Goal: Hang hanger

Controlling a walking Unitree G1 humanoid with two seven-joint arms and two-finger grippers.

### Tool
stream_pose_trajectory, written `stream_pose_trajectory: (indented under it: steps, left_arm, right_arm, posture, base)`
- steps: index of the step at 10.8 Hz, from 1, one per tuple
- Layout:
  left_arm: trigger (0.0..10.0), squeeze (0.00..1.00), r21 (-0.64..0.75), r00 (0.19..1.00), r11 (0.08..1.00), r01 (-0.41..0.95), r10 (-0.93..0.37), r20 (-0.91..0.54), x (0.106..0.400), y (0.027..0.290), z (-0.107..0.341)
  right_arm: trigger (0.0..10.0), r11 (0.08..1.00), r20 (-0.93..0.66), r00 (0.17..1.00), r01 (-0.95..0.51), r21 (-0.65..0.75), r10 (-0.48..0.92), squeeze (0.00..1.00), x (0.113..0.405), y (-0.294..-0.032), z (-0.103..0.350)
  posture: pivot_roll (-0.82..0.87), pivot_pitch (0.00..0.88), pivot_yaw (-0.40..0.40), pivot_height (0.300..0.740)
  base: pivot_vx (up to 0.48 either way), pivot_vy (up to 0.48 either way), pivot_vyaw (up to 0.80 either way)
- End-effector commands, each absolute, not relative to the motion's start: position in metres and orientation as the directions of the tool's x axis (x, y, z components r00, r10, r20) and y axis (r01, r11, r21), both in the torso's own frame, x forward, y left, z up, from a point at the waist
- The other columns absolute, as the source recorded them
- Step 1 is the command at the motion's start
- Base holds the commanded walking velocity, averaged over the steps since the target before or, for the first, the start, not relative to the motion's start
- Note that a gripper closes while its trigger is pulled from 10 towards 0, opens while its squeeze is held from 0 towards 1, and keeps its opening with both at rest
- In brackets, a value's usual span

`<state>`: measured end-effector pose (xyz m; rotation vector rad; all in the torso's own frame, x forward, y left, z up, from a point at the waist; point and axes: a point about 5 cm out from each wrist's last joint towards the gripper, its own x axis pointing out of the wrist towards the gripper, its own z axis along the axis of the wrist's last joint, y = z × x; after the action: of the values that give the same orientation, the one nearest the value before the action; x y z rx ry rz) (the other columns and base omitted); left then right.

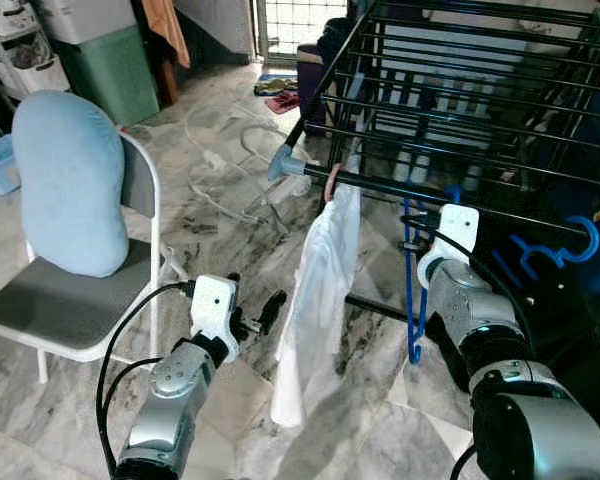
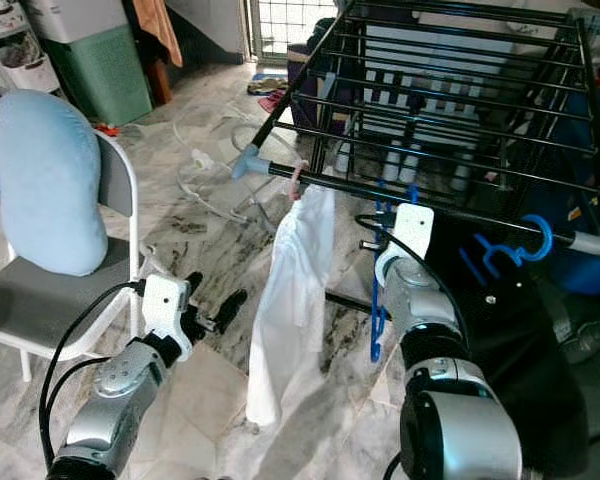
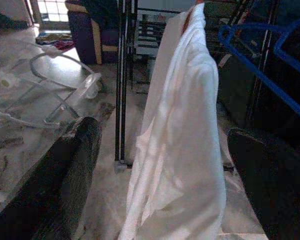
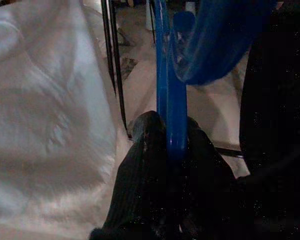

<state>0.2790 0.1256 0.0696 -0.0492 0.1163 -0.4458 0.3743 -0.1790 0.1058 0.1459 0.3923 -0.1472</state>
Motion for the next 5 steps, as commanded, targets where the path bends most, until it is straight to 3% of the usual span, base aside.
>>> stream_pose_trajectory:
  steps: [1, 3, 4, 5]
  left_arm:
    - [10.0, 0.0, -0.05, 0.894, 0.899, 0.435, -0.438, -0.099, 0.279, 0.127, 0.073]
    - [10.0, 0.0, -0.049, 0.892, 0.898, 0.437, -0.44, -0.103, 0.279, 0.127, 0.073]
    - [10.0, 0.0, -0.049, 0.89, 0.896, 0.441, -0.444, -0.104, 0.279, 0.126, 0.073]
    - [10.0, 0.0, -0.049, 0.889, 0.895, 0.444, -0.447, -0.104, 0.28, 0.125, 0.073]
  right_arm:
    - [10.0, 0.976, -0.43, 0.897, 0.177, 0.126, -0.107, 0.0, 0.371, -0.176, 0.097]
    - [10.0, 0.973, -0.449, 0.887, 0.186, 0.135, -0.107, 0.0, 0.364, -0.176, 0.085]
    - [10.0, 0.97, -0.442, 0.892, 0.186, 0.157, -0.1, 1.0, 0.363, -0.177, 0.082]
    - [10.0, 0.976, -0.425, 0.898, 0.18, 0.12, -0.113, 1.0, 0.362, -0.18, 0.083]
  posture:
    - [-0.05, 0.059, 0.016, 0.74]
    - [-0.05, 0.053, 0.019, 0.74]
    - [-0.06, 0.051, 0.02, 0.74]
    - [-0.06, 0.048, 0.018, 0.74]
  base:
    - [0.0, 0.0, 0.0]
    - [0.0, 0.0, 0.0]
    - [0.0, 0.0, 0.0]
    - [0.0, 0.0, 0.0]
